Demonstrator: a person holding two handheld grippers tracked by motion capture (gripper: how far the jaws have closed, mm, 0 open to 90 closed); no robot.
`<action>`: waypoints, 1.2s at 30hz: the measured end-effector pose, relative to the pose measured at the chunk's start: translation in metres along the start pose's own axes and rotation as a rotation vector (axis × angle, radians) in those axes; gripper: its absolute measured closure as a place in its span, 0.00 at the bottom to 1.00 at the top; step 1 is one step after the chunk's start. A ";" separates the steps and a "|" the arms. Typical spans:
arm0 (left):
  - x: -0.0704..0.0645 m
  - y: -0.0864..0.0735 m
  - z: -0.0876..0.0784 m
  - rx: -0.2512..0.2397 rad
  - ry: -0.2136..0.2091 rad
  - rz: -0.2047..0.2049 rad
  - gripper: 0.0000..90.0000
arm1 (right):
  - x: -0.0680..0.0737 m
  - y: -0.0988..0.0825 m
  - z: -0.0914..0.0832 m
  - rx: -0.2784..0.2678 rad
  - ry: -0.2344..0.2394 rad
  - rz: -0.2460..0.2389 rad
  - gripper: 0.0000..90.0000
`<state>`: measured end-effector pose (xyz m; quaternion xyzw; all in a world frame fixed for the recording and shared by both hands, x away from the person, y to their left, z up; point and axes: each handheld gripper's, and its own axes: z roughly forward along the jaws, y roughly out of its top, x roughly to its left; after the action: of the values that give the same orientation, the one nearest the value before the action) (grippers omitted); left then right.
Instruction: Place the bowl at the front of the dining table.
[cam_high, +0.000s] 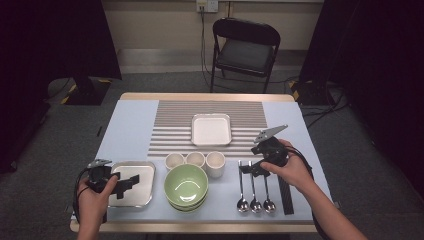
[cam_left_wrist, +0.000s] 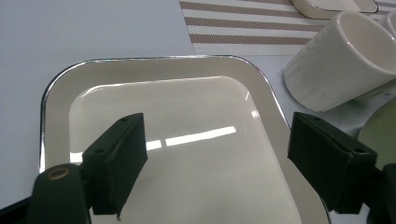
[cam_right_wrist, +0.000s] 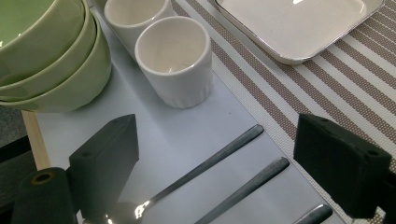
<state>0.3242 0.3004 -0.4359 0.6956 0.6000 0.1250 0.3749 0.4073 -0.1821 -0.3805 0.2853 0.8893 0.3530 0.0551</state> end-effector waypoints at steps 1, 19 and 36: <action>0.000 0.000 0.000 0.003 0.000 0.006 0.22 | 0.000 0.001 0.000 0.001 0.001 0.000 0.15; -0.001 0.001 -0.002 0.003 0.000 0.014 0.22 | 0.005 0.012 0.008 0.005 0.010 -0.014 0.15; 0.000 0.000 -0.004 -0.002 -0.011 0.007 0.22 | 0.016 0.024 0.018 0.012 0.022 -0.041 0.15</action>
<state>0.3221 0.3016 -0.4328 0.6982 0.5952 0.1230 0.3784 0.4107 -0.1492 -0.3763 0.2635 0.8976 0.3496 0.0508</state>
